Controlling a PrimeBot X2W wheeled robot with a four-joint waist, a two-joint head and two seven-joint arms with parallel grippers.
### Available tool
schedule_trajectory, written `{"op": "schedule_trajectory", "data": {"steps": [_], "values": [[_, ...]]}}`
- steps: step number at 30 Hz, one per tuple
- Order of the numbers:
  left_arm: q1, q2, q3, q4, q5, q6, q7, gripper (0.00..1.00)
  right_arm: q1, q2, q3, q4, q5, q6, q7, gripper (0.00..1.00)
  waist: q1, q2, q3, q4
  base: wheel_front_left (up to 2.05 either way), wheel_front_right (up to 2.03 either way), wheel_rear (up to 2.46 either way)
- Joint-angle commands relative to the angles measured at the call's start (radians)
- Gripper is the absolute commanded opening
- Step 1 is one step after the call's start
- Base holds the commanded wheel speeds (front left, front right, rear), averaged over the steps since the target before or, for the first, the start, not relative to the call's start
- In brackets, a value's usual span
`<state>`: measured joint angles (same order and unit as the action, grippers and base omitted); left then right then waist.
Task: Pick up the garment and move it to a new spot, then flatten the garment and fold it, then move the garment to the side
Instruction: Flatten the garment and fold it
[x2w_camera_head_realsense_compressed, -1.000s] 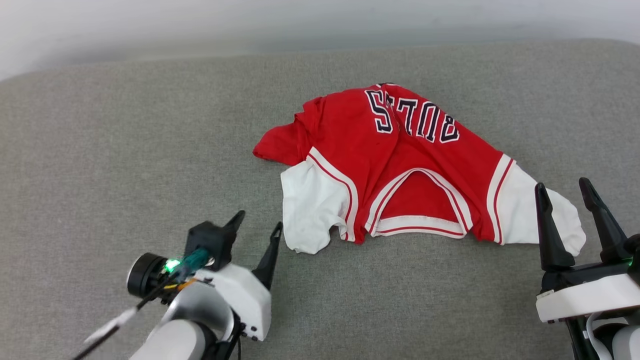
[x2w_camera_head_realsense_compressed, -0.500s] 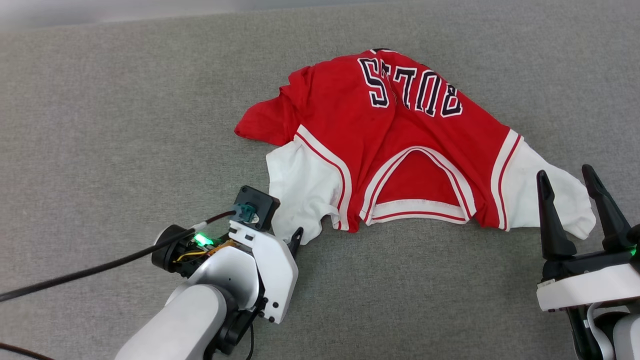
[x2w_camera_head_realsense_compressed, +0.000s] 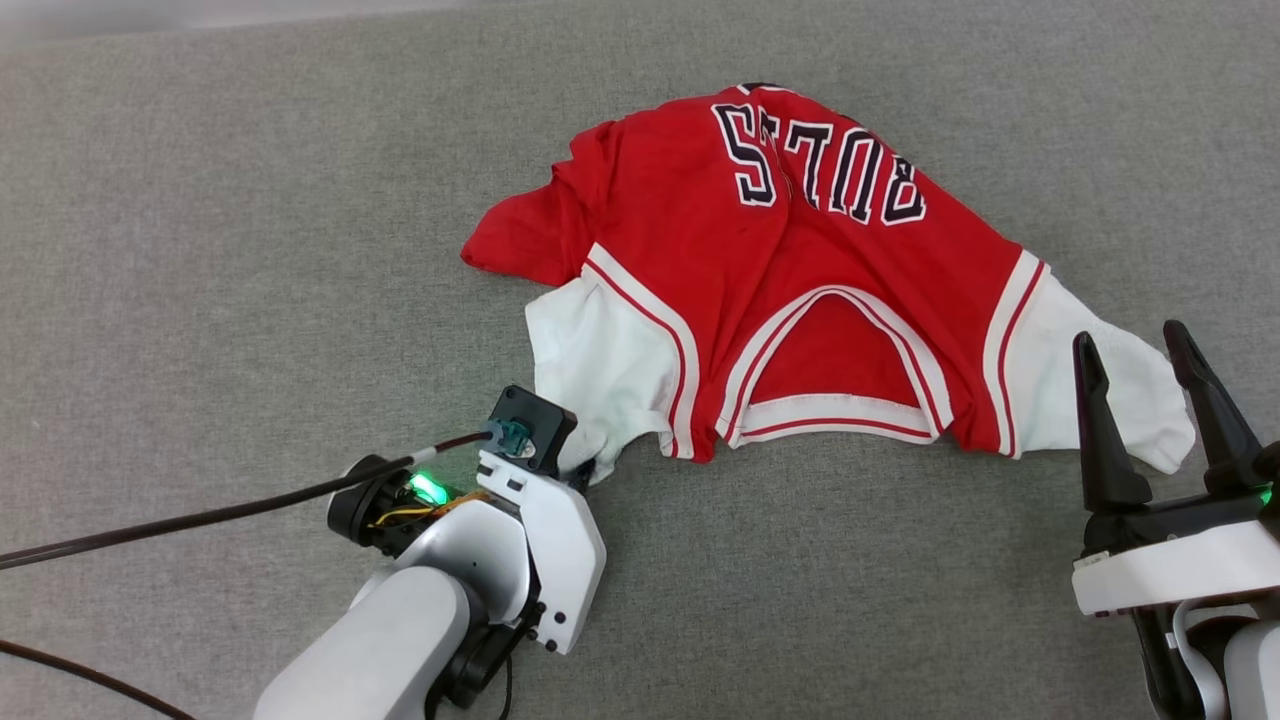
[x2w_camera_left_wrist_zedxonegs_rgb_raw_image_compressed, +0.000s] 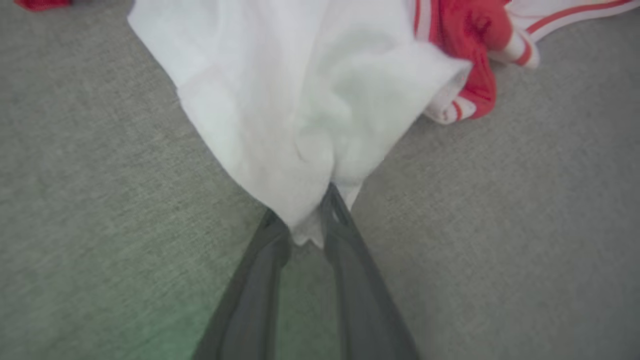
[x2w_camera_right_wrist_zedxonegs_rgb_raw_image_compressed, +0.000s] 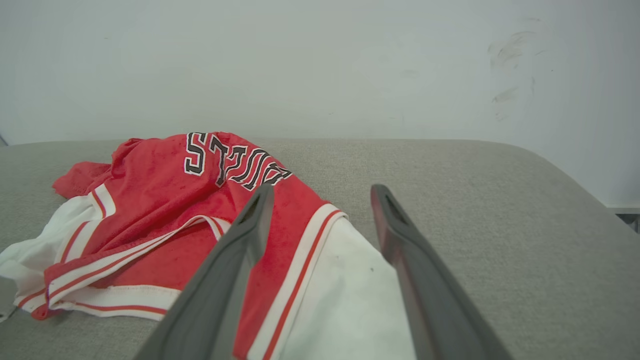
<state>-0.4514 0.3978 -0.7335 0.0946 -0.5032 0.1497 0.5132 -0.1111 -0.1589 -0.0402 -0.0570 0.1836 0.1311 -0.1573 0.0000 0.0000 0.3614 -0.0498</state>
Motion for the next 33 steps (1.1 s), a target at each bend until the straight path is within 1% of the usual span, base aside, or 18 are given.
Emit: {"op": "schedule_trajectory", "data": {"steps": [1, 5, 7, 10, 13, 15, 17, 21, 23, 26, 29, 33], "values": [[0.035, 0.001, -0.017, 0.041, -0.004, 0.000, 0.008, 0.00, -0.010, 0.000, 0.000, 0.003, -0.006, -0.001, 0.001, 1.00, 0.0000, 0.0000, -0.004, 0.001, 0.00, 0.00, 0.00], [0.038, 0.013, 0.040, 0.047, -0.004, 0.029, -0.091, 0.00, 0.002, -0.010, 0.002, 0.009, -0.009, -0.001, 0.008, 1.00, 0.0000, 0.0000, -0.029, 0.007, 0.00, 0.00, 0.00], [0.053, 0.015, 0.073, 0.035, -0.015, 0.046, -0.150, 0.00, 0.015, -0.018, 0.006, 0.020, -0.005, -0.001, 0.029, 1.00, 0.0000, 0.0000, -0.049, 0.012, 0.00, 0.00, 0.00], [0.085, 0.026, 0.128, 0.000, -0.032, 0.077, -0.224, 0.00, 0.040, -0.044, 0.012, 0.033, 0.007, -0.001, 0.088, 1.00, 0.0000, 0.0000, -0.081, 0.023, 0.00, 0.00, 0.00], [0.131, 0.061, 0.185, -0.045, -0.048, 0.108, -0.280, 0.00, 0.066, -0.069, -0.004, 0.035, 0.003, -0.001, 0.167, 1.00, 0.0000, 0.0000, -0.109, 0.036, 0.00, 0.00, 0.00], [0.159, 0.083, 0.223, -0.091, -0.057, 0.129, -0.311, 0.00, 0.082, -0.068, -0.051, 0.036, 0.009, -0.001, 0.242, 1.00, 0.0000, 0.0000, -0.123, 0.044, 0.00, 0.00, 0.00], [0.189, 0.107, 0.258, -0.140, -0.066, 0.150, -0.334, 0.00, 0.096, -0.081, -0.075, 0.028, -0.010, -0.001, 0.331, 1.00, 0.0000, 0.0000, -0.133, 0.053, 0.00, 0.00, 0.00], [0.247, 0.145, 0.325, -0.261, -0.091, 0.180, -0.367, 0.00, 0.103, -0.089, -0.132, -0.016, -0.007, -0.001, 0.529, 1.00, 0.0000, 0.0000, -0.139, 0.069, 0.00, 0.00, 0.00], [0.278, 0.160, 0.350, -0.320, -0.100, 0.193, -0.373, 0.00, 0.095, -0.107, -0.129, -0.041, 0.001, -0.001, 0.640, 1.00, 0.0000, 0.0000, -0.136, 0.074, 0.00, 0.00, 0.00], [0.307, 0.184, 0.374, -0.391, -0.106, 0.206, -0.377, 0.00, 0.062, -0.159, -0.119, -0.066, 0.017, -0.001, 0.780, 1.00, 0.0000, 0.0000, -0.122, 0.085, 0.00, 0.00, 0.00], [0.321, 0.192, 0.373, -0.436, -0.097, 0.211, -0.374, 0.00, 0.016, -0.182, -0.121, -0.056, 0.045, -0.001, 0.870, 1.00, 0.0000, 0.0000, -0.109, 0.097, 0.00, 0.00, 0.00], [0.308, 0.182, 0.358, -0.467, -0.095, 0.202, -0.375, 0.00, -0.034, -0.224, -0.103, 0.001, 0.062, -0.001, 0.947, 1.00, 0.0000, 0.0000, -0.089, 0.120, 0.00, 0.00, 0.00]]}}
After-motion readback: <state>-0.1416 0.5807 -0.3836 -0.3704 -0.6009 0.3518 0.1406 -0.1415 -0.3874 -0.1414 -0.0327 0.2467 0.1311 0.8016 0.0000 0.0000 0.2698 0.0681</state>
